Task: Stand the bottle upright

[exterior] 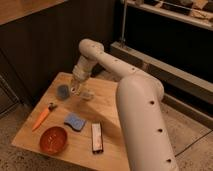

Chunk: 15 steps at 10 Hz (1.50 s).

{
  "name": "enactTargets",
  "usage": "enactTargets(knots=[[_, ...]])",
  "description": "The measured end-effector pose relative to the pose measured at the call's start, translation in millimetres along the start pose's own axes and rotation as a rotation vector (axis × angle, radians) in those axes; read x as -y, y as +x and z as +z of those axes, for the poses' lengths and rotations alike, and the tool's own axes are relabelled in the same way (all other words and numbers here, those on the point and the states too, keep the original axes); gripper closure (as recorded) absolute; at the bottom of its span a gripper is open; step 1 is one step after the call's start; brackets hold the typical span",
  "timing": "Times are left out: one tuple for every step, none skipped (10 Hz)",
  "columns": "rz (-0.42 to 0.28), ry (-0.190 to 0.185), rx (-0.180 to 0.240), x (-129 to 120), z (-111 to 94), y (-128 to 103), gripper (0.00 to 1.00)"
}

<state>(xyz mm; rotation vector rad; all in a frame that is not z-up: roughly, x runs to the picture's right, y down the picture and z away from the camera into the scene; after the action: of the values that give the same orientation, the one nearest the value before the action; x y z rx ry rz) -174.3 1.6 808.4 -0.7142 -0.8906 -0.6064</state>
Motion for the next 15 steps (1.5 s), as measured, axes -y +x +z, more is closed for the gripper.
enactTargets(knots=[[0.002,0.004,0.006,0,0,1,0.68],[0.005,0.009,0.012,-1,0,2,0.68],[0.009,0.014,0.018,-1,-1,3,0.68],[0.01,0.019,0.023,-1,-1,4,0.68],[0.011,0.025,0.027,0,-3,5,0.68],[0.012,0.029,0.03,0,-4,5,0.68],[0.013,0.035,0.035,1,-5,5,0.68],[0.014,0.039,0.039,1,-6,5,0.68],[0.015,0.046,0.045,2,-8,4,0.68],[0.017,0.052,0.052,3,-10,4,0.68],[0.021,0.06,0.063,3,-11,3,0.68],[0.029,0.068,0.074,2,-13,4,0.68],[0.036,0.074,0.082,2,-15,4,0.68],[0.042,0.078,0.09,1,-16,5,0.68],[0.05,0.083,0.099,0,-17,7,0.68]])
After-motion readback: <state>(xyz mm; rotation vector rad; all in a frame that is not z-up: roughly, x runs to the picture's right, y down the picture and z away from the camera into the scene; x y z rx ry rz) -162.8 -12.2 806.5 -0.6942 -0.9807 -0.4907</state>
